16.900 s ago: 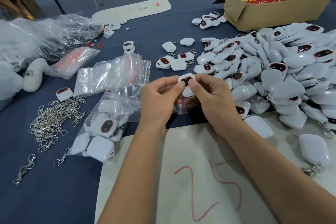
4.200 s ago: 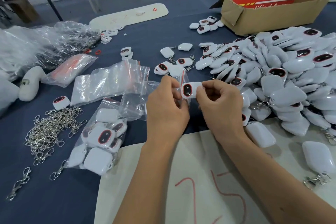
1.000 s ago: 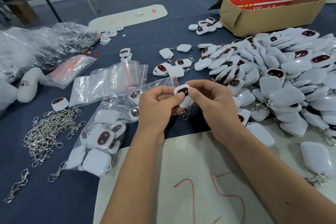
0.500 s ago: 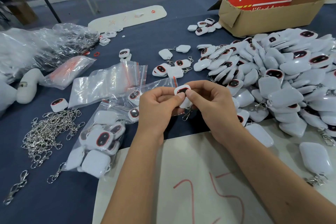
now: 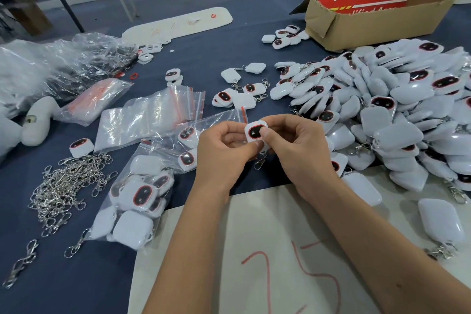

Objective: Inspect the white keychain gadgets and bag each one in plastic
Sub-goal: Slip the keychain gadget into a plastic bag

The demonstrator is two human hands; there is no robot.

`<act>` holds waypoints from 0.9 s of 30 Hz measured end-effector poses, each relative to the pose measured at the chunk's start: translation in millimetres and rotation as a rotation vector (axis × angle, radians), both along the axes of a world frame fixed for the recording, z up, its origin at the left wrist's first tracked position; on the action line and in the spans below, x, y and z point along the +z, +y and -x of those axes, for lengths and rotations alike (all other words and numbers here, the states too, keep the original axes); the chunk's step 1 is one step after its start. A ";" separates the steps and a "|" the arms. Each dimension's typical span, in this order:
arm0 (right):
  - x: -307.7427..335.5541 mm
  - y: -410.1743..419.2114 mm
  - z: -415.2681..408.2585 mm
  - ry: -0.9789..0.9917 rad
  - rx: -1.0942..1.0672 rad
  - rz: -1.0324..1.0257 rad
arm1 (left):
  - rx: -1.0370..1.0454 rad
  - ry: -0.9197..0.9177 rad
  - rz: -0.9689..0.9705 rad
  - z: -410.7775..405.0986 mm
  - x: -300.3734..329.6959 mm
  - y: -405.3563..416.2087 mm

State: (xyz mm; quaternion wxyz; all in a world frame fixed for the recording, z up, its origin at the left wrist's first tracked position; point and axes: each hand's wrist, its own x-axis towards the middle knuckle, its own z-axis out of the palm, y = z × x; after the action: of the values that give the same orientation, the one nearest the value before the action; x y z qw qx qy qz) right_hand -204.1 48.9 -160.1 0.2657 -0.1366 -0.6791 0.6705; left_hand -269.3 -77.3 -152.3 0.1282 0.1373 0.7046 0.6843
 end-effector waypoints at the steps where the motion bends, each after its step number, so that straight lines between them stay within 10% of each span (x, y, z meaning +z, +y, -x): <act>1: -0.1 -0.4 0.4 0.007 0.006 0.003 | 0.000 -0.007 -0.008 0.2 -0.2 0.0; 27: -4.2 -1.6 4.3 -0.036 0.210 -0.021 | 0.271 0.141 -0.161 -0.1 1.7 6.0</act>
State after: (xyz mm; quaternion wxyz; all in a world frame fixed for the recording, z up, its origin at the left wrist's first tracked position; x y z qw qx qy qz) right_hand -208.4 47.4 -164.3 0.1831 -0.0736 -0.7014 0.6849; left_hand -269.2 -71.2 -150.6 -0.0263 0.0986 0.6669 0.7381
